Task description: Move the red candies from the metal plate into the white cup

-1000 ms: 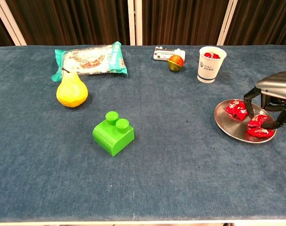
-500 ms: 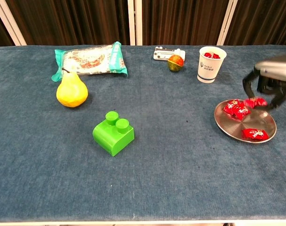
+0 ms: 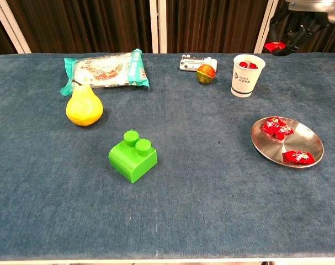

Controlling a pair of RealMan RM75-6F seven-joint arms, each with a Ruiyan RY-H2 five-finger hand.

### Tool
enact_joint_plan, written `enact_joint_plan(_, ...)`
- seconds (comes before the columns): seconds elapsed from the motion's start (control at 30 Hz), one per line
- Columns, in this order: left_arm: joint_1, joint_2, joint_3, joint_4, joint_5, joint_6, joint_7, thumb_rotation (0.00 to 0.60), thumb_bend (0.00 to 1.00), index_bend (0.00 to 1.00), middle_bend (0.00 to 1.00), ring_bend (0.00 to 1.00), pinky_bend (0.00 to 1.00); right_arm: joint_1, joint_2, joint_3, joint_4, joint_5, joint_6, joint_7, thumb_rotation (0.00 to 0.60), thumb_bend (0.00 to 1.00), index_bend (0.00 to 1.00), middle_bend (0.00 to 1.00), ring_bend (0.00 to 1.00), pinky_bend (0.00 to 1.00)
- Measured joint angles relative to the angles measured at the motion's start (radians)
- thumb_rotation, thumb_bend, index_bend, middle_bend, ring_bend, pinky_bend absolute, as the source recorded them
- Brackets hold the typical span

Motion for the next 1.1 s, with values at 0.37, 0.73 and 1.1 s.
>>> enact_joint_plan(0.37, -0.003, 0.000, -0.001, 0.002, -0.005, -0.010, 0.003, 0.600, 0.04, 0.20, 0.14, 0.03, 0.00, 0.104, -0.123, 0.013, 0.144, 0.141, -0.085, -0.076, 0.600, 0.52, 0.56, 0.99, 1.00, 1.00)
enact_joint_plan(0.73, -0.009, -0.004, -0.003, 0.004, -0.003, -0.014, 0.005, 0.600, 0.04, 0.20, 0.14, 0.03, 0.00, 0.095, -0.107, -0.010, 0.117, 0.129, -0.070, -0.076, 0.600, 0.45, 0.51, 0.99, 1.00, 1.00)
enact_joint_plan(1.1, -0.018, 0.003, -0.010, 0.002, -0.007, -0.022, 0.005, 0.600, 0.04, 0.20, 0.14, 0.03, 0.00, 0.041, -0.033, -0.005, 0.035, 0.092, 0.021, -0.035, 0.552, 0.16, 0.38, 0.99, 1.00, 1.00)
